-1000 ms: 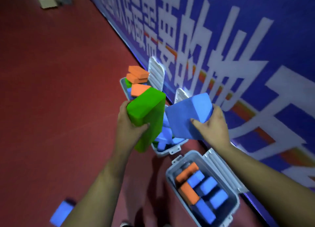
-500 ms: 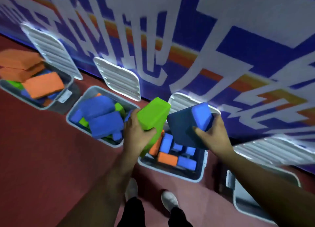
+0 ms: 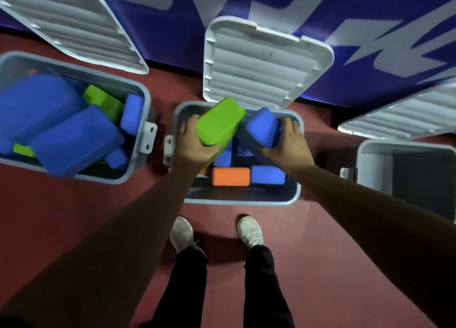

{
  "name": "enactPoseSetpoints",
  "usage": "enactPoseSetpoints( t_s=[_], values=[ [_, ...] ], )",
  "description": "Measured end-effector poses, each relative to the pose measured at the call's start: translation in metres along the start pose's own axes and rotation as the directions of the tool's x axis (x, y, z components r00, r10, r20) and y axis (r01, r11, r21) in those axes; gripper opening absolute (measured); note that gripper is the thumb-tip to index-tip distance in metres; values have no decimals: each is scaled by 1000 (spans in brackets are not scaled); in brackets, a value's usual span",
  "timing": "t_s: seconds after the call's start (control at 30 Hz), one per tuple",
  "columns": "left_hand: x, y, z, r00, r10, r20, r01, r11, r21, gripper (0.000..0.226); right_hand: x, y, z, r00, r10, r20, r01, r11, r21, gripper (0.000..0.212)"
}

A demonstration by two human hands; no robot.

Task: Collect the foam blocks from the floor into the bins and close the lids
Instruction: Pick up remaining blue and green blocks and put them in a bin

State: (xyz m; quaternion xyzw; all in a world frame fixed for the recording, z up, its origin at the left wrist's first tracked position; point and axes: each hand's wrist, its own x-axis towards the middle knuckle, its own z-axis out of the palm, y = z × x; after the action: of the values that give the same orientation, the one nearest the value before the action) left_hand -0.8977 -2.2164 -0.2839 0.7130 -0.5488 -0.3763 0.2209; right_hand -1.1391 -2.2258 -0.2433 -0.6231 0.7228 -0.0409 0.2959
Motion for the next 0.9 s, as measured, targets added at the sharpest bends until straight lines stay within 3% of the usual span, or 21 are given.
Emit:
enactPoseSetpoints(
  t_s=[0.27, 0.37, 0.47, 0.53, 0.6, 0.67, 0.77, 0.9],
  values=[
    [8, -49, 69, 952, 195, -238, -145, 966, 212, 64, 22, 63, 68, 978, -206, -20, 192, 938, -289, 95],
    [-2, -68, 80, 957, 236, -167, -211, 965, 153, 85, 18, 81, 88, 955, -297, -14, 268, 879, -395, 98],
    [-16, -98, 89, 950, 306, -65, -289, 938, 190, 83, 5, 99, 108, 936, -352, 25, 331, 850, -410, 96],
    [-27, -119, 94, 948, 319, 15, -314, 922, 229, 84, -5, 111, 123, 925, -358, 124, 377, 835, -401, 90],
    [-38, -140, 102, 949, 290, 124, -313, 913, 262, 86, -12, 118, 137, 890, -327, 318, 438, 808, -394, 86],
    [-43, -151, 108, 953, 141, 269, -206, 950, 232, 90, -13, 125, 148, 867, -227, 444, 409, 833, -374, 85],
    [-39, -153, 110, 906, -102, 411, 10, 976, 220, 104, -6, 133, 159, 887, -157, 435, 331, 872, -362, 79],
    [-27, -134, 108, 923, -83, 376, 18, 985, 172, 102, 4, 124, 149, 911, -189, 366, 309, 901, -306, 72]
  ],
)
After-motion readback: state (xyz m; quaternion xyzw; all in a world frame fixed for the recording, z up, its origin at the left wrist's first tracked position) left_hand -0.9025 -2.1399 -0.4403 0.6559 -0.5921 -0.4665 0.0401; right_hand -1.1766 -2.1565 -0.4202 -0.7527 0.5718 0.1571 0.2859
